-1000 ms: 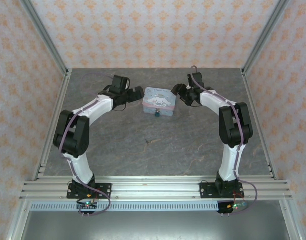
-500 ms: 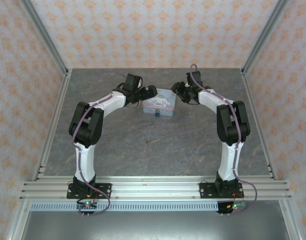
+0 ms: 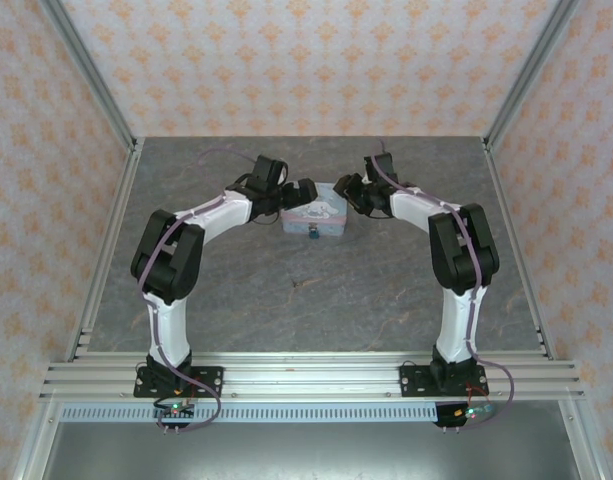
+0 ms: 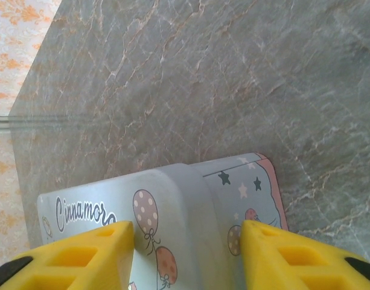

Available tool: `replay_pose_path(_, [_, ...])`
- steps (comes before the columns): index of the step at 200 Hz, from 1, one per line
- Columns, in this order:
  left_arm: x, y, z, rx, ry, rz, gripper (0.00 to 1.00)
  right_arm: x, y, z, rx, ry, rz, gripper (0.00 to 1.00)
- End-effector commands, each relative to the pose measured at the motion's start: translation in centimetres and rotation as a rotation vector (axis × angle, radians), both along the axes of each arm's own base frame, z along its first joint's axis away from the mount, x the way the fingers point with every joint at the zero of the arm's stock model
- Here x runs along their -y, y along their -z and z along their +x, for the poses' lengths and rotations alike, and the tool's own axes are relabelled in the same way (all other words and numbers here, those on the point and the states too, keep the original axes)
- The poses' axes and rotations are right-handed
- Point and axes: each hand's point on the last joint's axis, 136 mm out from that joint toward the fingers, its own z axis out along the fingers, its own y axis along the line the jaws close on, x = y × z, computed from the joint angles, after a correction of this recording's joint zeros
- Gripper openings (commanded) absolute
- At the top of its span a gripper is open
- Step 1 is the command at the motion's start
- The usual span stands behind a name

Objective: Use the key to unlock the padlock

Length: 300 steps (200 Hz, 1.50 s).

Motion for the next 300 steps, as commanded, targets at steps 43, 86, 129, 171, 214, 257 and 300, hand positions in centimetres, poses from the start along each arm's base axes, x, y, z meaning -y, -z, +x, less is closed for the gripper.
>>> replay_pose_path(43, [0.7,-3.0,-3.2,0.08,-0.004,-0.041,1.0,-2.3,-1.3,-3.2,0.014,-0.041,0.037,0.51])
replay_pose_path(86, [0.1,-1.8,-3.7,0.058,-0.021,-0.017,1.0,-2.1,-0.5,-3.8,-0.004,-0.026,0.052,0.56])
replay_pose_path(129, [0.1,-1.7,-3.1,0.058,-0.027,0.002,1.0,-2.0,-1.2,-4.0,0.006,-0.017,0.06,0.61])
replay_pose_path(171, [0.2,-1.8,-3.0,0.059,-0.029,-0.01,1.0,-2.2,-1.5,-4.5,0.004,-0.01,0.096,0.61])
replay_pose_path(214, [-0.7,-1.5,-3.4,0.061,-0.048,0.028,1.0,-0.8,-1.2,-4.8,0.021,0.015,0.021,0.76])
replay_pose_path(257, [-5.2,-4.3,-2.3,0.118,-0.15,0.036,1.0,2.9,-3.9,-4.3,0.125,0.065,-0.08,0.99])
replay_pose_path(300, [-9.3,-8.1,-2.9,0.187,-0.201,0.045,1.0,8.3,-8.5,-4.2,0.154,0.238,-0.135,0.99])
